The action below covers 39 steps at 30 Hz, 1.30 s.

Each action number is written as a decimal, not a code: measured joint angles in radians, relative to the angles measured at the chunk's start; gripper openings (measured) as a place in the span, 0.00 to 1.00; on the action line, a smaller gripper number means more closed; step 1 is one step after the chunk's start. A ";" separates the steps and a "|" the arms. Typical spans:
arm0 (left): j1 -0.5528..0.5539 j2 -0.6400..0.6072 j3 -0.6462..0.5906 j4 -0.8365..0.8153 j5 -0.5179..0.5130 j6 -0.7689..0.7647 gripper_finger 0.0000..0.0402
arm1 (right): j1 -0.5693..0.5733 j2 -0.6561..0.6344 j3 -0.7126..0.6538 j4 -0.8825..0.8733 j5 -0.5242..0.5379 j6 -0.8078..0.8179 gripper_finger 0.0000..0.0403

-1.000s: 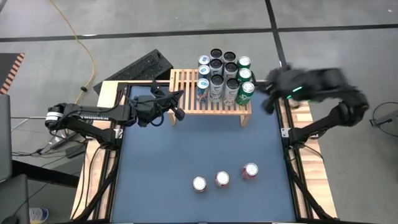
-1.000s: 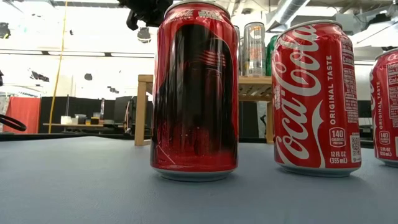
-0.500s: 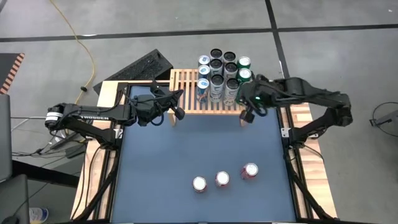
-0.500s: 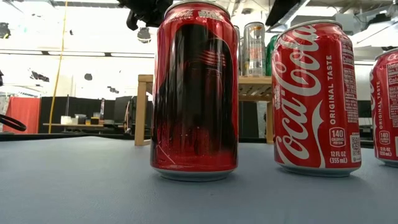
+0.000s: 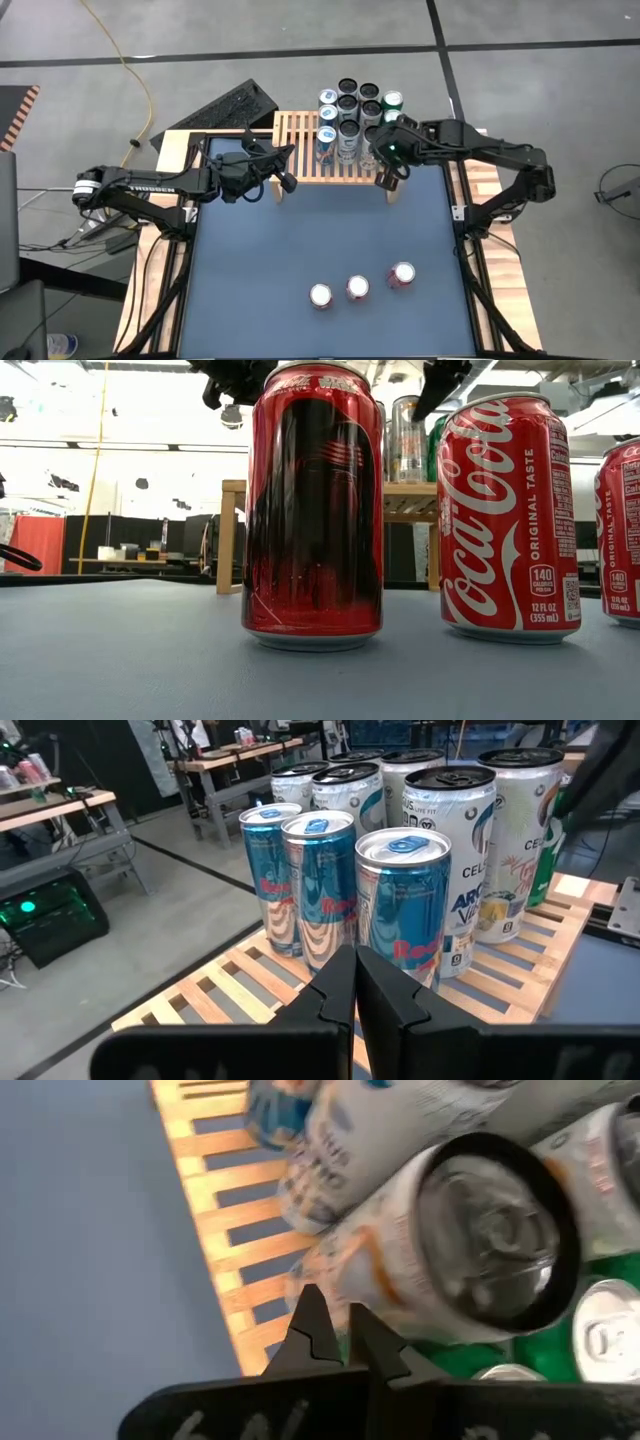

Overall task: Place canned beverage on shelf
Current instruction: Adjust the soda cans on the shelf

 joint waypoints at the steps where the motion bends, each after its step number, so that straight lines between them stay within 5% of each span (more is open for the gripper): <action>1: 0.000 0.000 0.000 0.000 0.000 0.000 0.00 | -0.004 0.000 0.000 0.008 0.000 -0.006 0.00; 17: 0.000 0.000 0.000 0.001 -0.001 0.026 0.00 | -0.079 0.039 0.002 0.079 -0.078 -0.077 0.00; 24: 0.000 0.000 0.000 0.001 -0.002 0.026 0.00 | -0.001 0.025 0.068 0.053 -0.083 -0.019 0.00; 32: 0.000 0.000 0.000 0.001 -0.001 0.027 0.00 | 0.070 0.094 0.139 0.109 0.104 -0.108 0.00; 39: 0.000 -0.001 0.000 0.000 0.024 0.023 0.00 | 0.076 0.206 0.271 0.056 0.109 -0.170 0.00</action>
